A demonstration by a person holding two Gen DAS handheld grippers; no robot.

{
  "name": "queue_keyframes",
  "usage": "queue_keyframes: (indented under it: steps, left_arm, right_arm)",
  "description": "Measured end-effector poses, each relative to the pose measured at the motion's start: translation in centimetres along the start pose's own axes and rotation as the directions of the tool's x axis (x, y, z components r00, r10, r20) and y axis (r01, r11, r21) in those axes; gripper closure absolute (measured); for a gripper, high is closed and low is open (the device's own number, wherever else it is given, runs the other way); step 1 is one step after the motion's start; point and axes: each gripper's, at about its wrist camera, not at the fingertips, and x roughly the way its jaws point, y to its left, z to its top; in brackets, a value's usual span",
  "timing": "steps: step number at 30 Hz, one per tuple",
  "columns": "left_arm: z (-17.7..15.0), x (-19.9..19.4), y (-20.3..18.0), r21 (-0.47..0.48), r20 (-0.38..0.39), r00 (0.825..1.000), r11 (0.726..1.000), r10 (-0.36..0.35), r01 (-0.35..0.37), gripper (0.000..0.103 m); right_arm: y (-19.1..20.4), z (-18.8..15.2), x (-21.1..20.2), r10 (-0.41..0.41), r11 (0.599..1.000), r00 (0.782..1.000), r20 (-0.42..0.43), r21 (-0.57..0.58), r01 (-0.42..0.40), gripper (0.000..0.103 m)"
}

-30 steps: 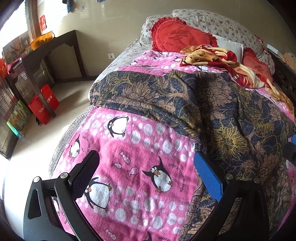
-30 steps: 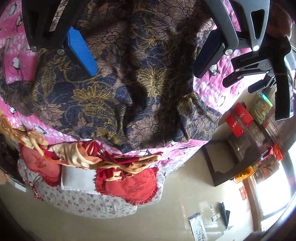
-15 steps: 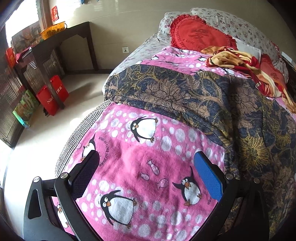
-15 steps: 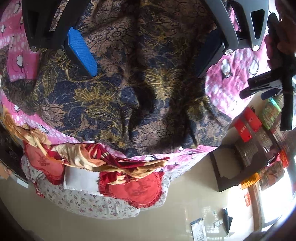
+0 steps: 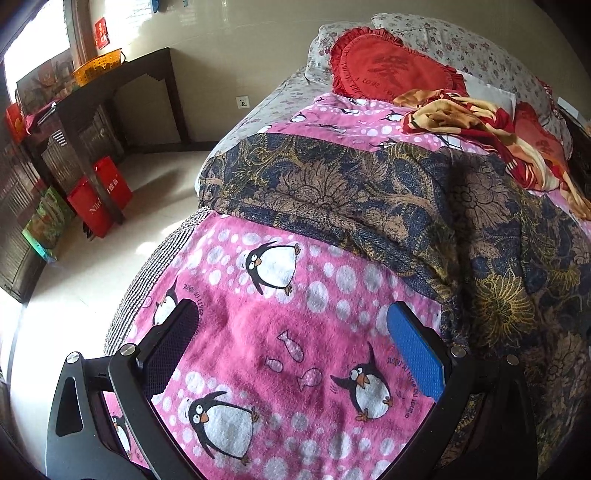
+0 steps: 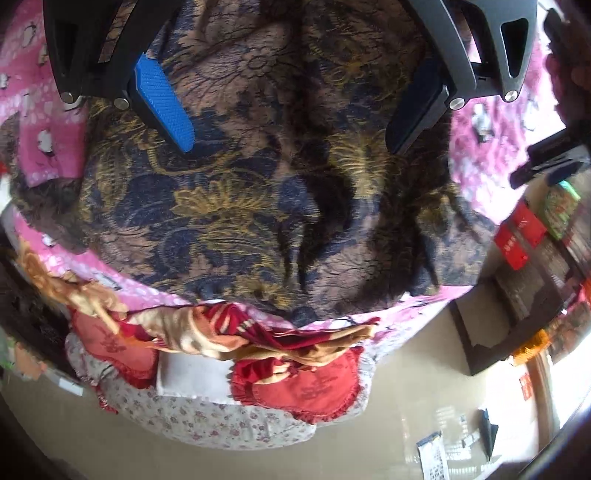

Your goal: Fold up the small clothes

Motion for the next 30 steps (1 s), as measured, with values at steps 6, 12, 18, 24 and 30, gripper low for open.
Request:
queue_keyframes:
  steps: [6,12,18,24,30]
  left_arm:
    - [0.4,-0.9,-2.4,0.034,0.014,0.999,0.998,-0.050,0.049,0.001]
    - [1.3,0.2,-2.0,-0.005,-0.008,0.991,0.991,-0.132,0.132,0.001]
    - [5.0,3.8,5.1,-0.171,-0.005,0.996,0.981,-0.091,0.089,0.001]
    - [7.7,9.7,11.8,-0.416,-0.043,0.981,0.896,-0.190,0.156,0.005]
    - [8.4,16.0,13.7,-0.566,-0.113,0.958,0.810,-0.262,0.154,0.014]
  right_arm:
    - [-1.1,0.2,0.0,-0.060,0.998,0.998,0.017,0.018,0.060,0.000]
    - [-1.4,-0.1,0.0,-0.039,0.999,0.999,0.011,0.020,0.039,0.000]
    - [-0.9,-0.1,0.5,-0.003,1.000,1.000,-0.005,0.022,0.003,0.000]
    - [0.1,-0.1,1.9,0.043,0.999,0.998,-0.039,0.026,-0.042,0.000]
    - [1.0,0.0,2.9,0.062,0.998,0.996,-0.065,-0.006,-0.063,0.000]
